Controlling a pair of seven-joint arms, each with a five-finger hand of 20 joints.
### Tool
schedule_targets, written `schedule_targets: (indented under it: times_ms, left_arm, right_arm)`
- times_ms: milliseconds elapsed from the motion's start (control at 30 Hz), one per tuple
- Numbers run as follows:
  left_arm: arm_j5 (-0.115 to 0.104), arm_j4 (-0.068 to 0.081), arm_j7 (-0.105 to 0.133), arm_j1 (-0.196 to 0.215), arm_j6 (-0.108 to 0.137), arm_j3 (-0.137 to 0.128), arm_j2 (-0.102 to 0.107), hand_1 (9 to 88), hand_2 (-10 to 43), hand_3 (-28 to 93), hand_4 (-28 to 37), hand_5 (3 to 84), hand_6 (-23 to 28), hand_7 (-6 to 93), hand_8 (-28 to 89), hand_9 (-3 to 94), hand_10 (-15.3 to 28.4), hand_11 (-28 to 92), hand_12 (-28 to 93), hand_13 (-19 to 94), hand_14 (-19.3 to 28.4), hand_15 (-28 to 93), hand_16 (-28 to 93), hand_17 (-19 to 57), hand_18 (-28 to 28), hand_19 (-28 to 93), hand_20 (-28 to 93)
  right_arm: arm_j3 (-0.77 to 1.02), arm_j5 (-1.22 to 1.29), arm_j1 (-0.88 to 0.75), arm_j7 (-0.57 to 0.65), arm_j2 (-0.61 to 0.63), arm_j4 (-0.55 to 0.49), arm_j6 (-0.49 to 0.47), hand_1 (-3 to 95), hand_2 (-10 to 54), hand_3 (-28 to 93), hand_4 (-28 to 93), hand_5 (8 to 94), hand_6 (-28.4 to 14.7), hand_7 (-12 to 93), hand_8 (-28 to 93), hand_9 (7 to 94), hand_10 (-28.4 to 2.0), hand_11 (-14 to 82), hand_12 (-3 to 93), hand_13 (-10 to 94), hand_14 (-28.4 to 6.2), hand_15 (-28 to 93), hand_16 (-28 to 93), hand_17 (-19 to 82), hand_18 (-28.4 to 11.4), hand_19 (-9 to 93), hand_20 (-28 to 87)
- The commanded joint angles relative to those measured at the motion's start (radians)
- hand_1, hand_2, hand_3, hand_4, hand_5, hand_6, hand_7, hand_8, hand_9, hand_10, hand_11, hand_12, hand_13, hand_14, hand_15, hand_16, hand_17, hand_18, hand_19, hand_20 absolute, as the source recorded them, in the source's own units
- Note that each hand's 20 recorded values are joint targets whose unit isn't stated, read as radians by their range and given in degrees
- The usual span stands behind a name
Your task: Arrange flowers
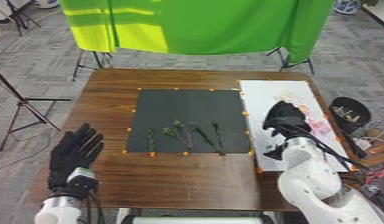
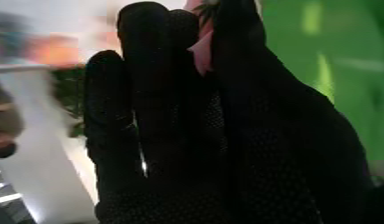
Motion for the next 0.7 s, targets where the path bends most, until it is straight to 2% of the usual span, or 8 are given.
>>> schedule_targets:
  times_ms: [33,100,167,233,333,467,700]
  left_arm:
    - [-0.009,-0.004,-0.002,0.021,0.014,-0.003,0.001,30.1,17.1,70,-28.3,43.4,10.2,16.1,-9,35.0,15.9,32,11,26,17.4,47,-9,-6.9,15.9,40,9]
    - [-0.002,0.003,-0.006,0.014,0.019,0.002,0.004,30.1,17.2,70,-28.3,43.4,10.2,16.1,-9,35.0,15.8,32,11,26,17.4,47,-9,-6.9,15.9,40,9]
    - [-0.010,0.006,-0.010,0.003,0.021,0.010,0.004,29.8,17.4,70,-28.3,43.4,10.2,16.1,-9,35.0,15.9,32,11,26,17.3,47,-9,-6.9,15.9,40,9]
    - [-0.001,0.006,-0.005,-0.001,0.021,0.016,0.006,29.8,17.4,70,-28.3,43.4,10.2,16.2,-9,35.0,15.9,32,11,26,17.3,47,-9,-6.9,15.9,40,9]
    - [-0.002,0.005,-0.001,-0.008,0.028,0.018,0.016,29.6,17.5,70,-28.3,43.5,10.2,16.2,-9,35.0,16.0,32,11,26,17.4,47,-9,-6.9,15.9,40,9]
    - [-0.006,-0.001,0.015,-0.004,0.042,0.014,0.030,29.5,17.5,70,-28.3,43.5,10.2,16.2,-9,35.0,16.1,32,11,26,17.3,47,-9,-6.9,15.9,40,9]
    - [0.000,-0.004,0.005,-0.016,0.059,0.014,0.057,29.4,17.6,70,-28.3,43.5,10.2,16.1,-9,35.0,16.0,32,11,26,17.3,47,-9,-6.9,15.9,40,9]
  right_arm:
    - [-0.219,0.119,0.339,-0.121,-0.161,-0.002,-0.034,62.0,-9.5,73,-28,80.4,1.9,24,3,90.7,-9.9,5.3,36.2,75,-7.1,29,45,31,-19.4,74,31]
    - [-0.275,0.235,0.410,-0.119,-0.209,0.021,-0.080,61.8,-9.5,73,-28,80.3,1.9,24,3,90.7,-9.9,5.3,36.2,75,-7.0,29,45,31,-19.4,74,31]
    - [-0.336,0.288,0.470,-0.117,-0.251,0.057,-0.079,61.6,-9.5,74,-28,80.1,1.9,25,3,90.6,-9.8,5.4,36.3,75,-7.1,29,45,31,-19.4,74,31]
    - [-0.401,0.263,0.523,-0.149,-0.288,0.106,-0.090,61.4,-9.5,74,-28,79.9,1.7,25,4,90.6,-9.8,5.5,36.4,75,-7.2,29,45,31,-19.6,74,30]
    - [-0.478,0.294,0.585,-0.170,-0.341,0.164,-0.125,61.5,-9.5,74,-28,79.7,1.5,25,3,90.5,-9.8,5.6,36.4,75,-7.3,29,45,31,-19.6,74,30]
    - [-0.546,0.311,0.625,-0.129,-0.423,0.244,-0.188,61.5,-9.5,74,-28,79.4,1.4,25,3,90.2,-10.1,5.6,36.3,75,-7.3,30,44,31,-19.7,74,30]
    - [-0.606,0.242,0.617,-0.133,-0.519,0.337,-0.234,61.5,-9.5,74,-28,78.9,1.1,25,3,89.6,-10.5,5.6,36.1,75,-7.4,30,44,31,-19.9,74,30]
